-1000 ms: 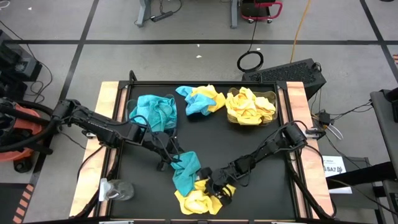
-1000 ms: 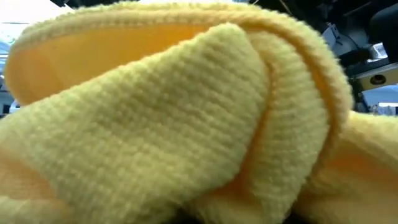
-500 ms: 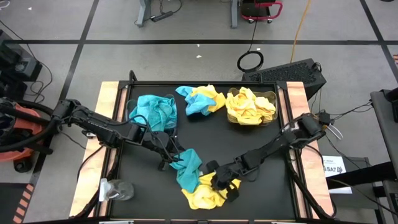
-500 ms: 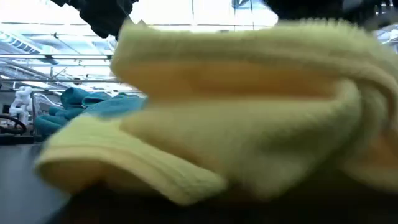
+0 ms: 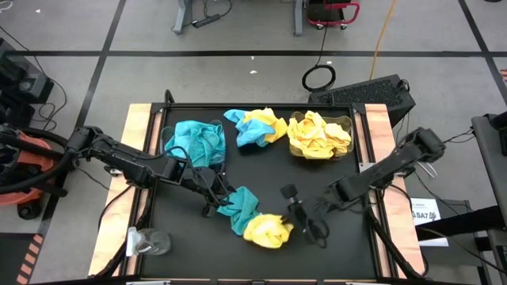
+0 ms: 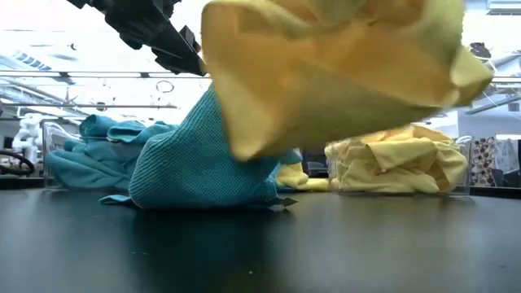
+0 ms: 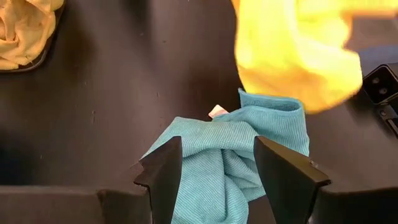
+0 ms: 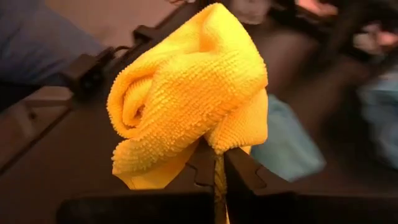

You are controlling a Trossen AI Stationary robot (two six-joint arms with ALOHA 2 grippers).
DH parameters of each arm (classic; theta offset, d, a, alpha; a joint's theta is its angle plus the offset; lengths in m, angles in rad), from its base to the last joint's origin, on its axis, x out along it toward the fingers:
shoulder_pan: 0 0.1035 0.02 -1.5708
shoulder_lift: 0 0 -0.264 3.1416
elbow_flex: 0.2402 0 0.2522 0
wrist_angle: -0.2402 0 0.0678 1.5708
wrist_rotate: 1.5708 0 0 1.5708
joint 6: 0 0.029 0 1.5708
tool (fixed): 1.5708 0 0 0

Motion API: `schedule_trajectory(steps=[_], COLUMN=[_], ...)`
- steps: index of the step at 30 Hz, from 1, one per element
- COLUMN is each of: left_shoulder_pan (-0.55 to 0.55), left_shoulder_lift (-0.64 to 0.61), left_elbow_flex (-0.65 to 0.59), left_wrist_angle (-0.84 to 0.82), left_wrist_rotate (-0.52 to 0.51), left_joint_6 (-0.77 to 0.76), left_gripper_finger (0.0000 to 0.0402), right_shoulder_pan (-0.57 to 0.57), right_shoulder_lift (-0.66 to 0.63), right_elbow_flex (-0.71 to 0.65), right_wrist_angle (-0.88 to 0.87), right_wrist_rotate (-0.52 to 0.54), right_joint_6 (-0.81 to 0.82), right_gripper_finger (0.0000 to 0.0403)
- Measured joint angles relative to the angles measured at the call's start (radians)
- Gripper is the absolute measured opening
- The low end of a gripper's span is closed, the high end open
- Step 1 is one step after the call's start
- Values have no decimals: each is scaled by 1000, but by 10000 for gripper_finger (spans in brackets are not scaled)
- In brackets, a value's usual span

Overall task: Sort microfiber towel by color & place in baskets
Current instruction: Put the yellow microfiber cloth into the right transparent bin

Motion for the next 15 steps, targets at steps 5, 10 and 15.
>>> schedule_trajectory(steps=[5,10,15], left_shoulder_pan=[0,0,-1], left_shoulder_lift=[0,0,0], left_elbow_flex=[0,0,0], left_wrist_angle=[0,0,0], left_wrist_rotate=[0,0,0], left_joint_6=[1,1,2], left_gripper_finger=[206,206,206], right_shoulder_pan=[6,6,6], right_shoulder_lift=[-125,-241,-346], right_elbow_flex=[0,0,0], right_wrist_angle=[-123,-267,-416], right_wrist_rotate=[171,380,561], right_joint_6=[0,28,95], right_gripper_finger=[0,0,0])
